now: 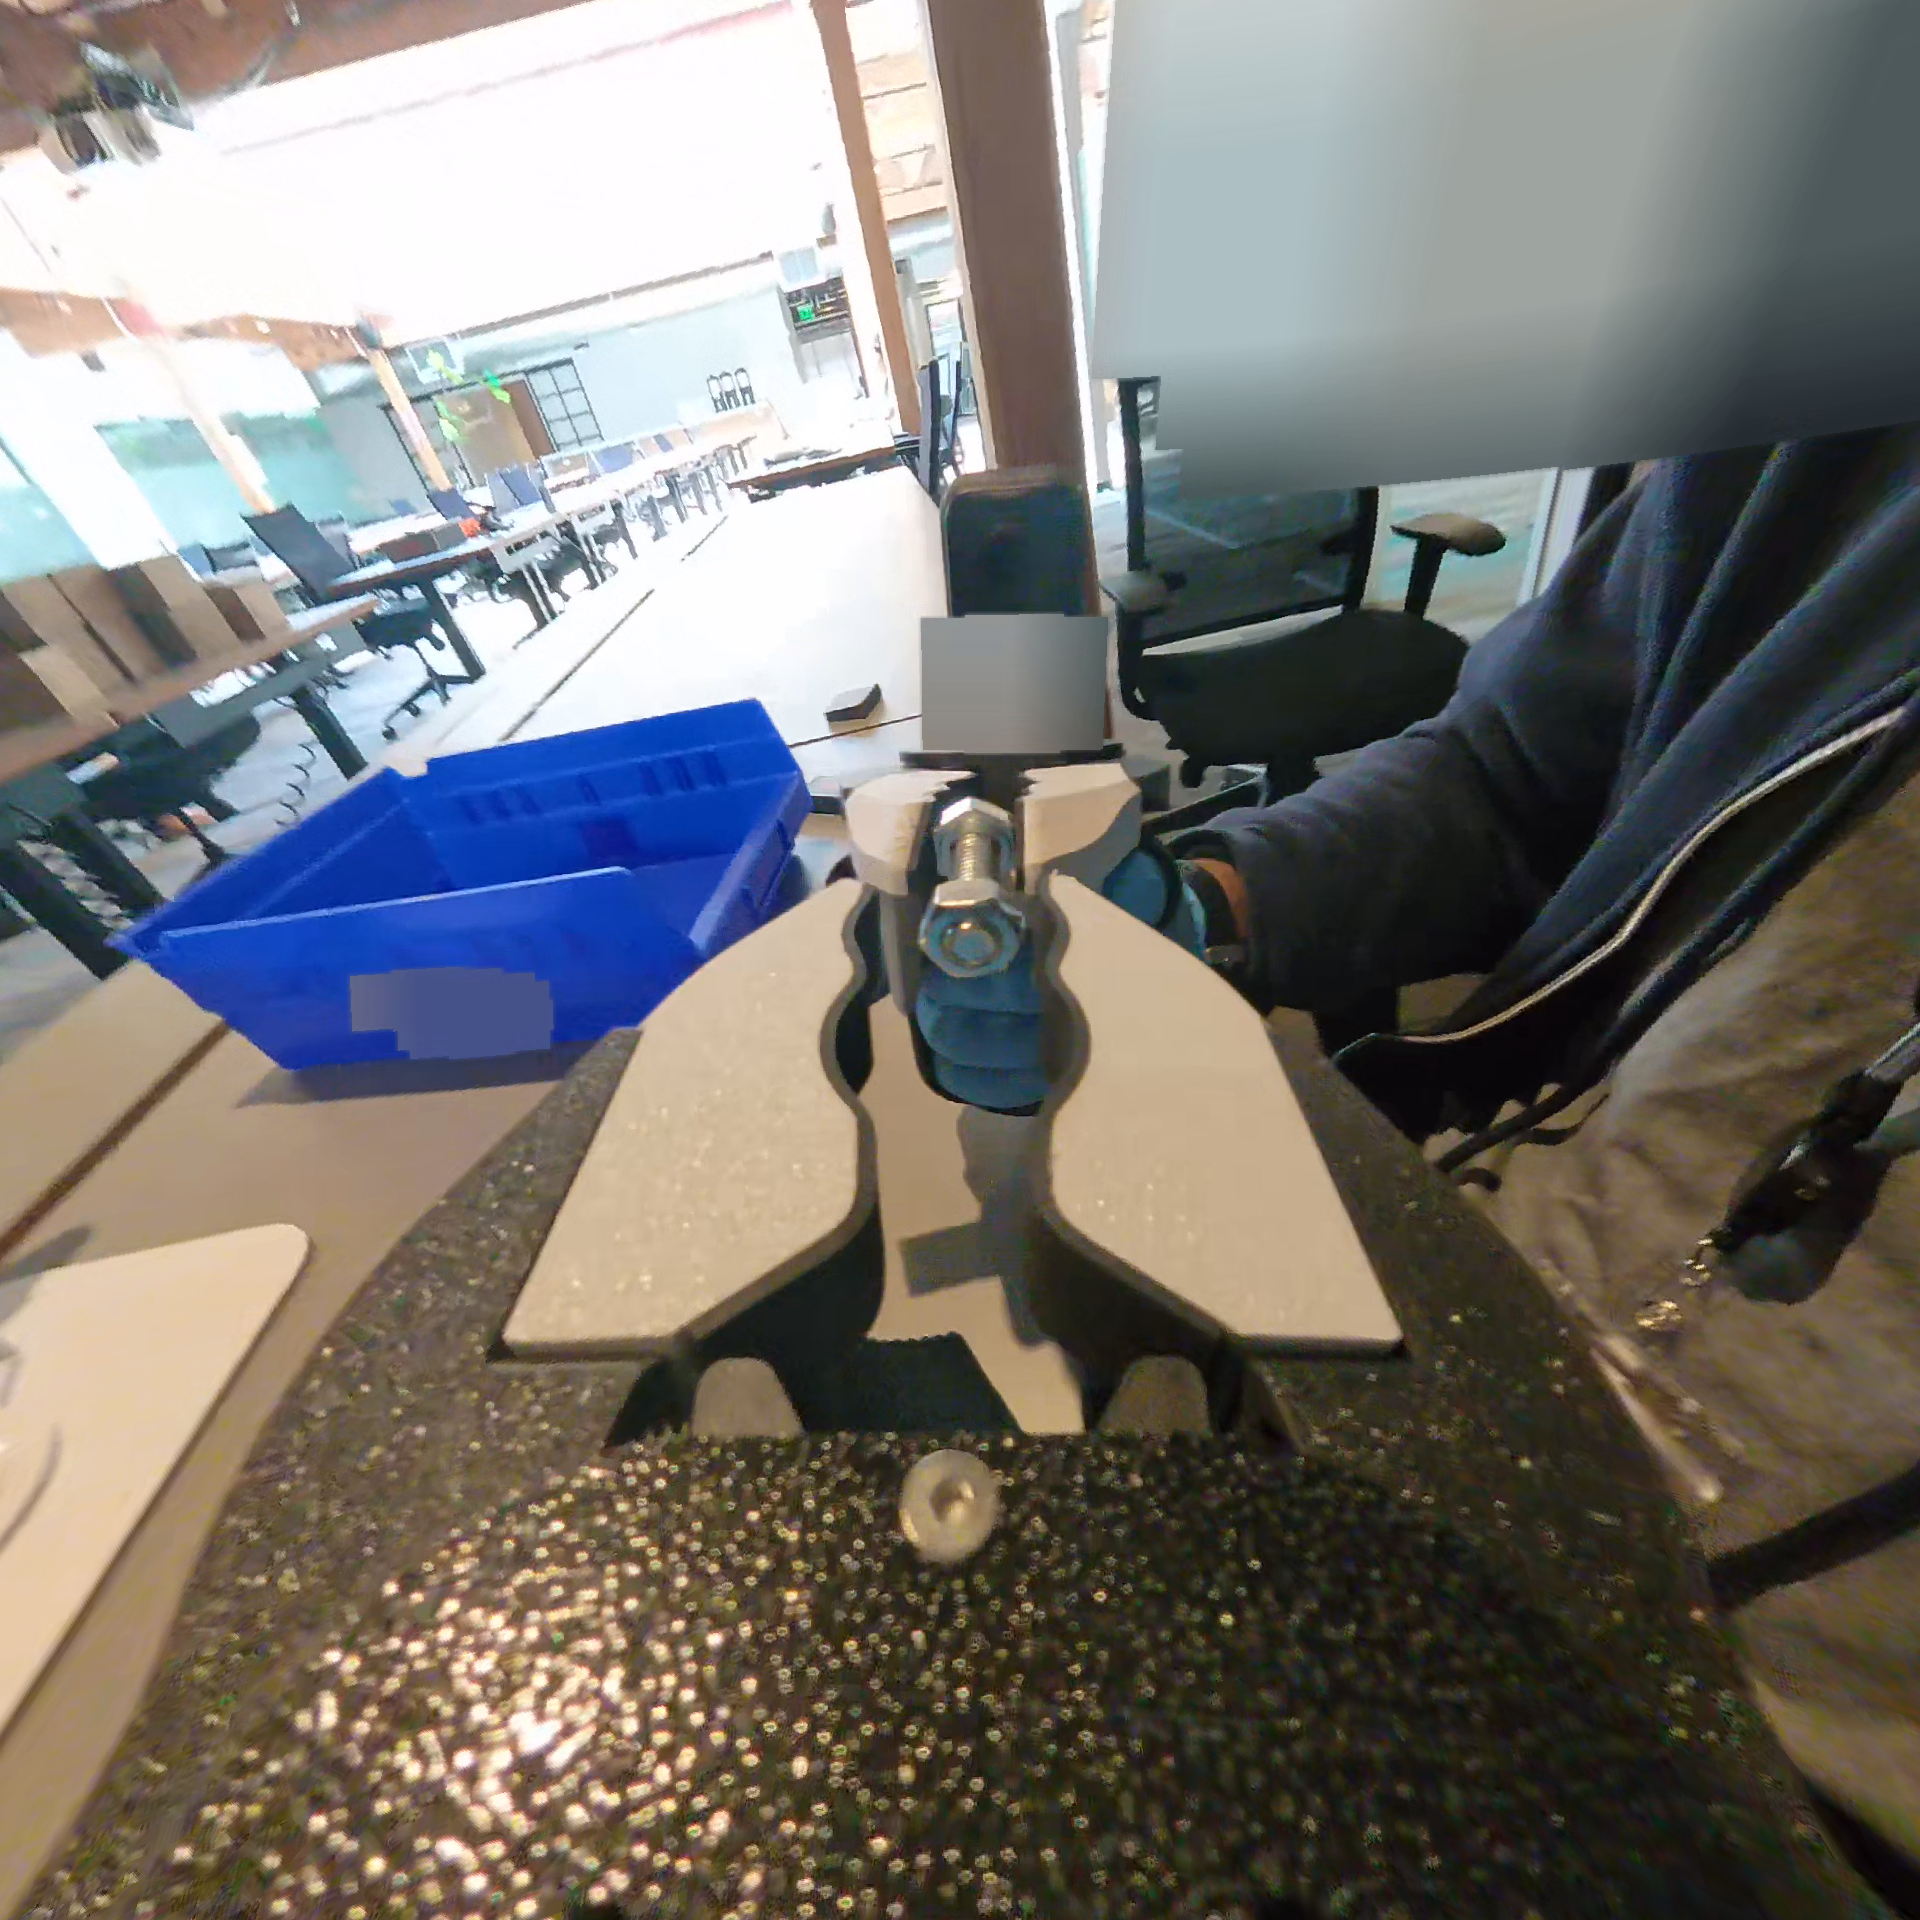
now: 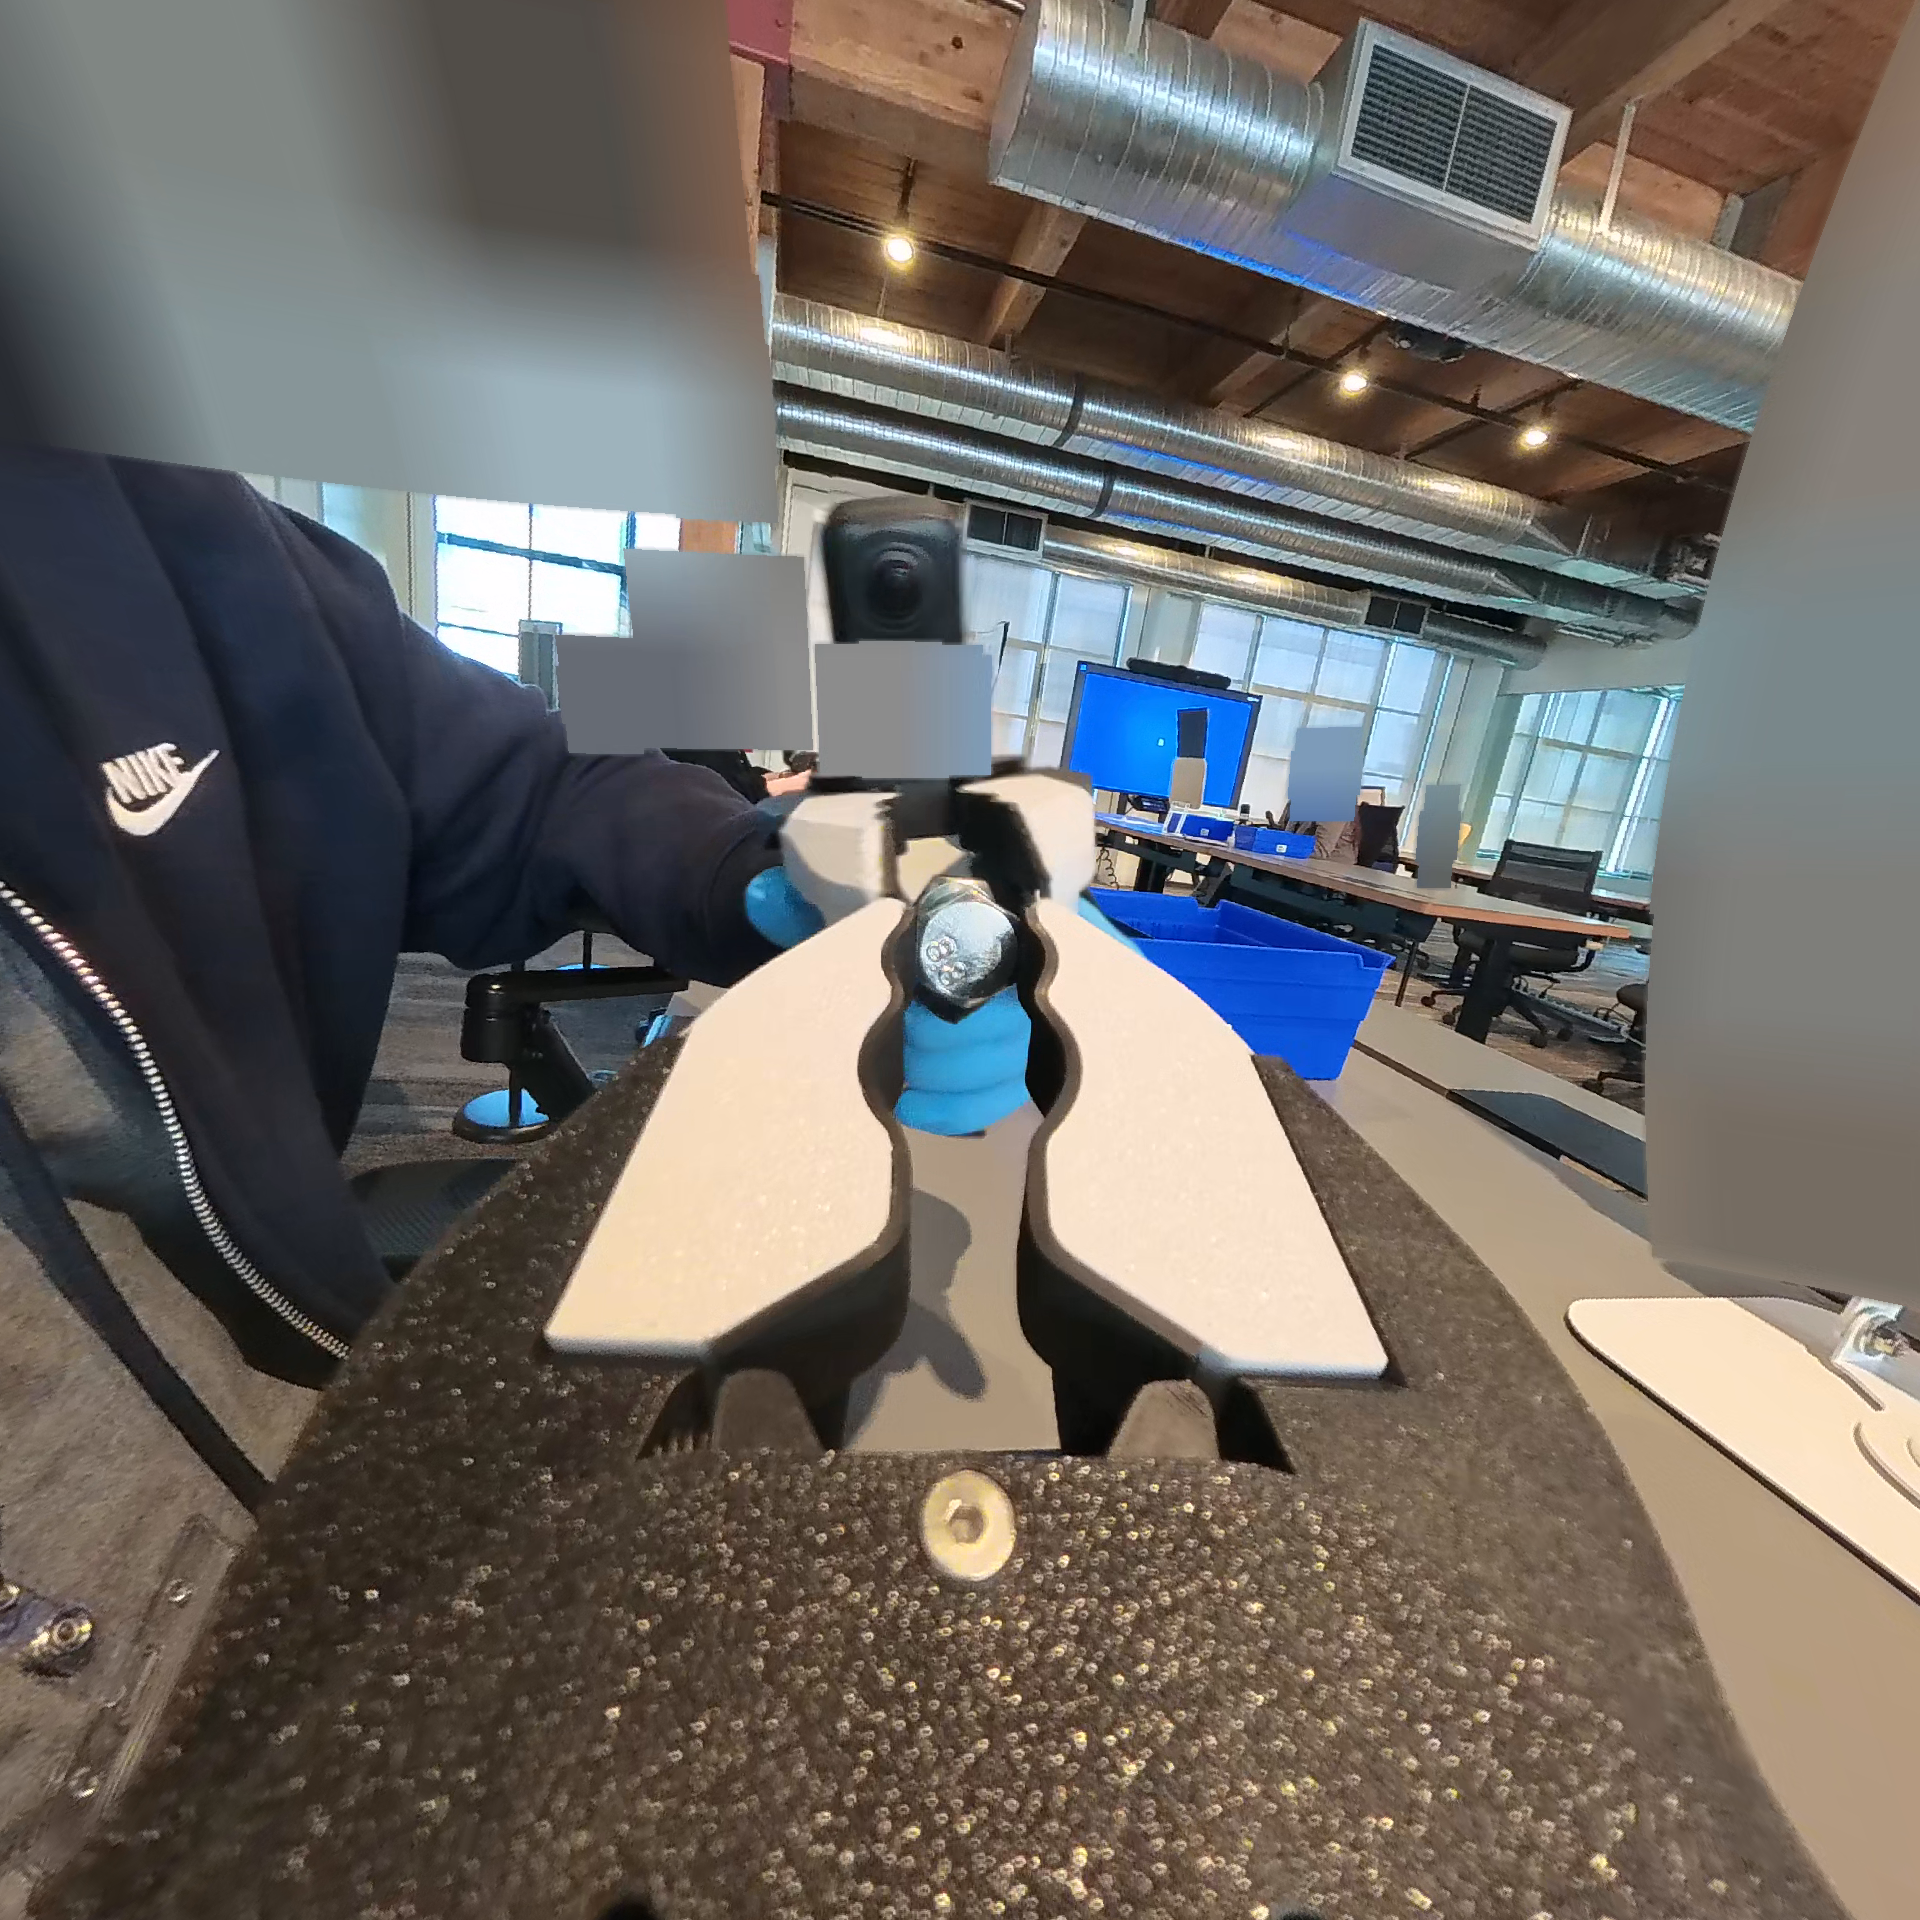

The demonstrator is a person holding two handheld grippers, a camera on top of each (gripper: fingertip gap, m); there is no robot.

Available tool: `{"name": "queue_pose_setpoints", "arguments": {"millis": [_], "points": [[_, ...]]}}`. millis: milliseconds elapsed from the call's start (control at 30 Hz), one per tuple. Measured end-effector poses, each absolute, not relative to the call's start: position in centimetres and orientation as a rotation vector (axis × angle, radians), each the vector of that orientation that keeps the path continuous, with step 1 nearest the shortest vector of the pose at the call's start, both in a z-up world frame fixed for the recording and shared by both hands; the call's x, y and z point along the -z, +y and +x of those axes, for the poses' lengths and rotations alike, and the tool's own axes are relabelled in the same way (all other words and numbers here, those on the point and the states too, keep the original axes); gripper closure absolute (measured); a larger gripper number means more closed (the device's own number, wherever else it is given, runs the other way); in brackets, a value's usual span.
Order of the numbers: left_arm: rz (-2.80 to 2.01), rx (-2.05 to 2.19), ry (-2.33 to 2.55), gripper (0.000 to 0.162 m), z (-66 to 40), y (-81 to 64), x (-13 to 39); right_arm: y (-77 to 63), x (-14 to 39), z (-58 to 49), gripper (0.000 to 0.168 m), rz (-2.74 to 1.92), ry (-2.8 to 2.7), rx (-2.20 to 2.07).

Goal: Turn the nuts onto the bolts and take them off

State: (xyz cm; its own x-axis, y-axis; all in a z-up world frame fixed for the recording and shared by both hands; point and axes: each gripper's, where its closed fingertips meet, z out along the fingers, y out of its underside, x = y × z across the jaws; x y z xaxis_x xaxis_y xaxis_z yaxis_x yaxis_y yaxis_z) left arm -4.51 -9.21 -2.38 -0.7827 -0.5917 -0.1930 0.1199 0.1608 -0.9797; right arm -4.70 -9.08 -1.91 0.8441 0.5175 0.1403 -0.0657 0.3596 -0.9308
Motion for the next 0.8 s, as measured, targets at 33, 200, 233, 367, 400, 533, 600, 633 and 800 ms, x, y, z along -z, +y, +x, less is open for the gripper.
{"name": "queue_pose_setpoints", "arguments": {"millis": [33,200,233,367,400,533,600,633,800], "points": [[-0.469,1.704,1.902,0.135,-4.5,-9.2,2.4,-9.1,1.9,-4.7,0.15,-1.15,-0.453,-0.392],[-0.424,1.654,1.916,0.144,-4.6,-9.4,2.8,-9.0,1.9,-4.7,0.15,-1.154,-0.449,-0.395],[-0.352,1.564,1.902,0.144,-4.6,-9.4,2.8,-9.0,2.0,-4.7,0.15,-1.153,-0.449,-0.396],[0.138,0.928,1.71,0.144,-4.5,-9.2,3.2,-9.0,2.0,-4.7,0.15,-1.155,-0.453,-0.395],[0.237,0.784,1.659,0.144,-4.5,-9.2,3.3,-9.0,2.0,-4.8,0.15,-1.156,-0.454,-0.394],[0.206,0.899,1.635,0.136,-5.1,-9.5,2.2,-9.1,1.9,-4.7,0.15,-1.146,-0.449,-0.401],[0.095,1.102,1.708,0.133,-5.2,-9.5,2.1,-9.2,1.8,-4.7,0.15,-1.144,-0.448,-0.401],[0.037,1.203,1.765,0.131,-5.4,-9.6,2.4,-9.2,1.8,-4.7,0.15,-1.143,-0.448,-0.401],[-0.258,1.54,1.843,0.133,-4.8,-9.3,2.5,-9.2,1.8,-4.7,0.15,-1.141,-0.451,-0.403]]}}
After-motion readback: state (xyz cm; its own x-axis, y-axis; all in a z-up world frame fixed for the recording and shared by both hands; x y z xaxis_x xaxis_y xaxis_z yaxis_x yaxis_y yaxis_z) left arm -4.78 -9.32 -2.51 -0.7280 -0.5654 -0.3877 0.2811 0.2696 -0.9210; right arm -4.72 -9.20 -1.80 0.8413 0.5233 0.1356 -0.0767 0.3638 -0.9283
